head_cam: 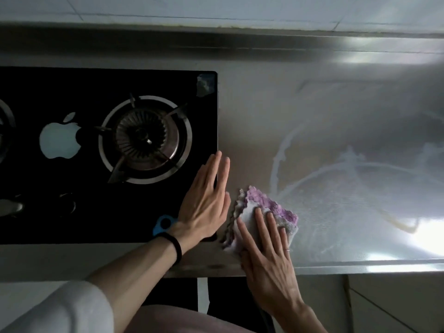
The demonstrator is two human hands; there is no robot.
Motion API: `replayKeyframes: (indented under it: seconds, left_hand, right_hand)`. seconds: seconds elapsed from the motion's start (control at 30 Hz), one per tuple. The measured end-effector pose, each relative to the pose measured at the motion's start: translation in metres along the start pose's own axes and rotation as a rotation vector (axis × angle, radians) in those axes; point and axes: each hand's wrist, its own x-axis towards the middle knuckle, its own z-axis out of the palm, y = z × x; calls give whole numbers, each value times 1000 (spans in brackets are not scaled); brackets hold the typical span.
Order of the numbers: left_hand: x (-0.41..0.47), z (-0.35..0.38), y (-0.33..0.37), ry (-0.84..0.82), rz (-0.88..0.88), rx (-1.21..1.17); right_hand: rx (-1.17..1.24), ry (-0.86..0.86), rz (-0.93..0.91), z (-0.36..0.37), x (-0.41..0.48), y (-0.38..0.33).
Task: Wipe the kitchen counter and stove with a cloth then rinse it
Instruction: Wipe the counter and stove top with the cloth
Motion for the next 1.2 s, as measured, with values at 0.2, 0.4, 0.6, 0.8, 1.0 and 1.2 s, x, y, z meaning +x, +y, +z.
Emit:
replayKeyframes:
  seconds: [0.2,0.4,0.6,0.8,1.0,1.2]
  left_hand:
    - [28,1,-16,4,-109,96]
    - [28,7,-26,71,-75,84]
    - [28,10,-26,141,-72,37]
    - [28,10,-24,155,-79,35]
    - [29,8,-23,157,-80,52]
    - [31,6,-20,150,-98,68]
  right_hand:
    - [56,90,193,6,14,-18]
    - [-105,29,-23,11,67,-3]
    - [-170,28,-211,-28,192,21]
    - [-206,68,-226,-76,332,26]
    - [-225,114,-221,-97,396,23]
    - [-199,109,-249,-105,387,31]
